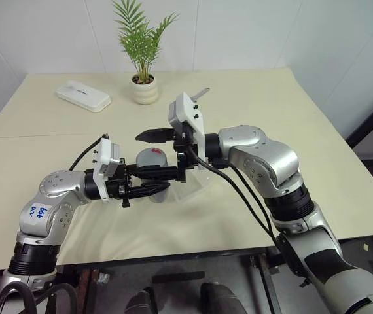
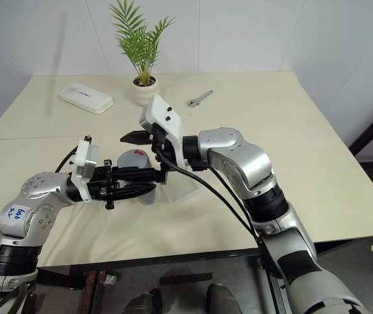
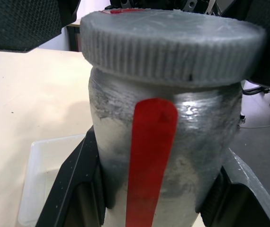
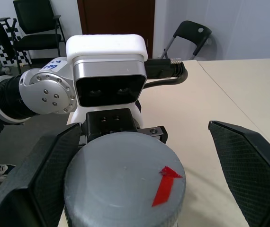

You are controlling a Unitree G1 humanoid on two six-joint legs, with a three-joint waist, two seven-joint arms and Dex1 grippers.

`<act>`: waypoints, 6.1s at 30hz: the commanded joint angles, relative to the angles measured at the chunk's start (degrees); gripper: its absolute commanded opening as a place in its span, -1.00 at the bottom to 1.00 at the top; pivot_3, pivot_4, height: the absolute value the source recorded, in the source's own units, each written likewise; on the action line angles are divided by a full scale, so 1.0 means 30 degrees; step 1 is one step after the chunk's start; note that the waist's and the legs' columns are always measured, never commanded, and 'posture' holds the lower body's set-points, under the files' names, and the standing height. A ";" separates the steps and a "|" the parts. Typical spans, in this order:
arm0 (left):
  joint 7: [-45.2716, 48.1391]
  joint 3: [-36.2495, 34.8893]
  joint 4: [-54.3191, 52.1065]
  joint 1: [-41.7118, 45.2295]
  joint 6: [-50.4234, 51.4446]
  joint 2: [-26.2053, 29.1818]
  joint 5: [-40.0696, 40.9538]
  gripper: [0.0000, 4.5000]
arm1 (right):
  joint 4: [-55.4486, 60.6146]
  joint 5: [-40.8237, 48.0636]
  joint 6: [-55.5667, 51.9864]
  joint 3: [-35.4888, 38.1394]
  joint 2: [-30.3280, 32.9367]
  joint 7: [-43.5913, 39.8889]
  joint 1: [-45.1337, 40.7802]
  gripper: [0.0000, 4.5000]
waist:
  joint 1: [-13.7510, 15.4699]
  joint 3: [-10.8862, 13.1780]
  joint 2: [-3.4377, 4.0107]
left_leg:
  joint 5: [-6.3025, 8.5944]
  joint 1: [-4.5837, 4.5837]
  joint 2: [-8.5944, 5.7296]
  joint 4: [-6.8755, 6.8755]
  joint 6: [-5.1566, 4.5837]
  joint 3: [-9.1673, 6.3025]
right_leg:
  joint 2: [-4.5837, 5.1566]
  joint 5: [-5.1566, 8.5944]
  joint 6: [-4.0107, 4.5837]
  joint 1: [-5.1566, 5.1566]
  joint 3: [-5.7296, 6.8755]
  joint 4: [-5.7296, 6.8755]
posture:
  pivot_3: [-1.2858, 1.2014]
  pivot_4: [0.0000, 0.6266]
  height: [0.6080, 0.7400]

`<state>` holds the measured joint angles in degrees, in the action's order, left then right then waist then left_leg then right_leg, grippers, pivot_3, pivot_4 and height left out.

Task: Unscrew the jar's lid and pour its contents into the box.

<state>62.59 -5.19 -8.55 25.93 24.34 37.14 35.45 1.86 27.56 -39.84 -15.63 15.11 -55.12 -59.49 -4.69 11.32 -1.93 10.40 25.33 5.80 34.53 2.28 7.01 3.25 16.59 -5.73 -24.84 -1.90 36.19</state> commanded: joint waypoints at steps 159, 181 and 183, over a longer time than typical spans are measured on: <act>-3.0657 1.3809 1.0364 1.1737 -1.7373 0.1554 -3.8750 -0.14 | 0.6068 0.3020 0.1099 0.8220 0.8169 0.2608 1.2650 0.98 | 0.1060 -0.0008 -0.0012 | 0.0136 0.0007 -0.0068 0.0188 -0.0130 0.0095 | 0.0016 -0.0026 -0.0048 0.0040 -0.0189 -0.0087 | 0.03 -0.52 1.00; -3.1271 1.2805 0.9197 1.1117 -1.6524 0.2422 -3.7122 -0.14 | 0.5538 0.3221 0.1305 0.8007 0.7102 0.2777 1.2521 0.98 | 0.1110 -0.0008 -0.0012 | 0.0126 0.0038 -0.0056 0.0220 -0.0124 0.0124 | -0.0010 -0.0051 -0.0122 -0.0075 -0.0215 0.0088 | 0.03 -0.52 1.00; -2.9055 1.0991 0.9936 1.0782 -1.7385 0.2295 -3.3004 -0.14 | 0.5520 0.3198 0.1344 0.7941 0.7156 0.2611 1.2525 0.98 | 0.1078 -0.0008 -0.0012 | 0.0124 0.0036 -0.0055 0.0236 -0.0127 0.0126 | -0.0010 -0.0051 -0.0122 -0.0073 -0.0219 0.0107 | 0.03 -0.52 1.00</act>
<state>-28.31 33.11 21.15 58.08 -26.64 43.81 -72.51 17.60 36.53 -37.09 7.24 36.19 -46.67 -21.60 -1.46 11.29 -1.96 10.76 25.42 5.64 35.25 1.89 7.40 3.22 16.44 -6.10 -25.05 -2.57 36.53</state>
